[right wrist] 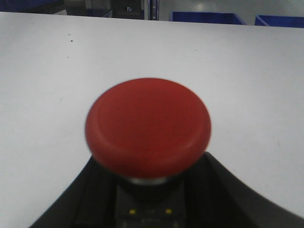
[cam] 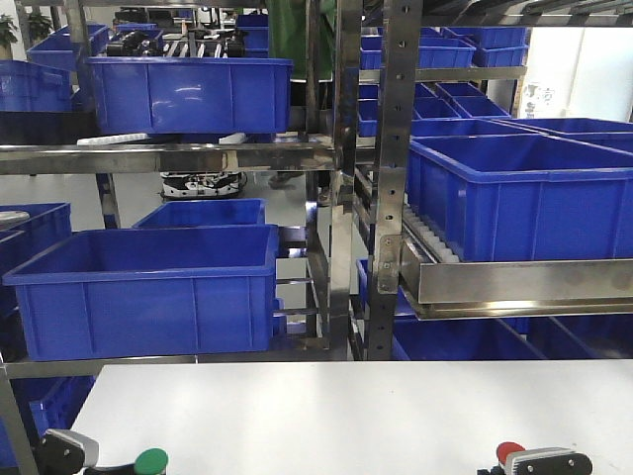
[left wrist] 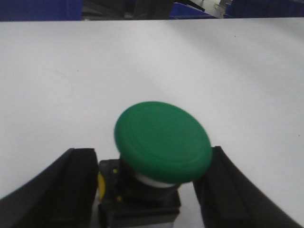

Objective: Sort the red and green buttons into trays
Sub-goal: 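Lift the green button with left gripper, red with right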

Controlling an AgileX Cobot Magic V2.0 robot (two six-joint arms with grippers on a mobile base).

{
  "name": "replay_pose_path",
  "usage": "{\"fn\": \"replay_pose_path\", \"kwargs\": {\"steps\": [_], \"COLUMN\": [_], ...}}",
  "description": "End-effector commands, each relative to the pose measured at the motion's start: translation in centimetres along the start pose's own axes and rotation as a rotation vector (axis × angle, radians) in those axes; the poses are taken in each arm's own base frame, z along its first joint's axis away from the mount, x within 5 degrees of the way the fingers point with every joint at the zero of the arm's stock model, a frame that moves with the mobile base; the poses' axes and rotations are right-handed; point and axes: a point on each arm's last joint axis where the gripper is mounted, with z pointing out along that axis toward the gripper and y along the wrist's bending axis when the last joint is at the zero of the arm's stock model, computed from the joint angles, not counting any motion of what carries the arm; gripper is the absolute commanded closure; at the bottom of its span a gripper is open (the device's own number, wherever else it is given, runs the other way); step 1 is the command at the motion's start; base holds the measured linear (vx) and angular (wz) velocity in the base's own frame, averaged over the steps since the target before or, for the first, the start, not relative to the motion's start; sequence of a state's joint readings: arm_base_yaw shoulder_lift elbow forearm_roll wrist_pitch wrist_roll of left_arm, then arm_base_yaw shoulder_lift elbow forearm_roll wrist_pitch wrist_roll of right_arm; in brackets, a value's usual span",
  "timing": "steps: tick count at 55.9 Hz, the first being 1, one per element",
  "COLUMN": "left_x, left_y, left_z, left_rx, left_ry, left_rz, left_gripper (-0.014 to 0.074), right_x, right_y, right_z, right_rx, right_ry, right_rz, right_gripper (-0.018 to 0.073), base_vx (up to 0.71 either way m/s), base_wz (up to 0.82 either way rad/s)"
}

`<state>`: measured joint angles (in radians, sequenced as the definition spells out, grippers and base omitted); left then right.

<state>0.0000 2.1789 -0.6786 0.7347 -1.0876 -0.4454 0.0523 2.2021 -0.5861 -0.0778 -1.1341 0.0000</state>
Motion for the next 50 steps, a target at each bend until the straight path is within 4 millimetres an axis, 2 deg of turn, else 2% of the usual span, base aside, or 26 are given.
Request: {"fn": "replay_pose_path", "kwargs": {"steps": [1,4,9,17,21,30,37,42,43,50], "left_x": [-2.2,-2.4,-3.1,-5.3,-7.3,-11.6,-15.0,-16.2,-16.6,-16.1], "left_y": [-0.6,-0.6,-0.9,-1.5,-2.1,-3.4,-4.9,-6.0,-6.6,-8.6], "left_z": [0.0,-0.1,-0.3,-1.0,-1.9,-4.7,-8.1,-10.7,-11.9,-15.4], "left_rx": [0.044,0.047,0.055,0.051,0.036,-0.072,-0.201,-0.282,-0.304,-0.359], "left_ry": [-0.097,-0.105,-0.122,-0.169,-0.196,-0.190,-0.180,-0.160,-0.169,-0.205], "left_rz": [0.011,0.014,0.031,0.079,0.120,0.196,0.183,0.210,0.227,0.208], "left_gripper": [0.0269,0.0416,0.0606,0.0600,0.0599,0.0596,0.0596,0.0596,0.0596,0.0596], "right_x": [-3.2,-3.2,-3.2,-4.1,-5.1,-9.6,-13.5,-15.4,-15.9,-17.0], "right_y": [-0.1,-0.1,-0.1,0.1,0.2,0.5,0.8,0.8,0.7,0.5], "right_z": [-0.2,-0.2,-0.2,-0.4,-0.8,-3.0,-6.2,-9.2,-10.1,-13.9], "right_rx": [0.006,0.006,0.005,-0.014,-0.028,-0.054,-0.064,-0.054,-0.044,-0.001], "right_ry": [-0.226,-0.226,-0.226,-0.219,-0.208,-0.206,-0.164,-0.099,-0.077,-0.025], "right_rz": [-0.002,-0.002,-0.003,-0.015,-0.027,-0.070,-0.057,-0.046,-0.051,-0.048], "right_gripper": [0.0567,0.0567,0.0567,0.0567,0.0567,0.0567,0.0567,0.0567,0.0567,0.0567], "base_vx": [0.00,0.00,0.00,0.00,0.00,0.00,0.00,0.00,0.00,0.00], "base_wz": [0.00,0.00,0.00,0.00,0.00,0.00,0.00,0.00,0.00,0.00]}}
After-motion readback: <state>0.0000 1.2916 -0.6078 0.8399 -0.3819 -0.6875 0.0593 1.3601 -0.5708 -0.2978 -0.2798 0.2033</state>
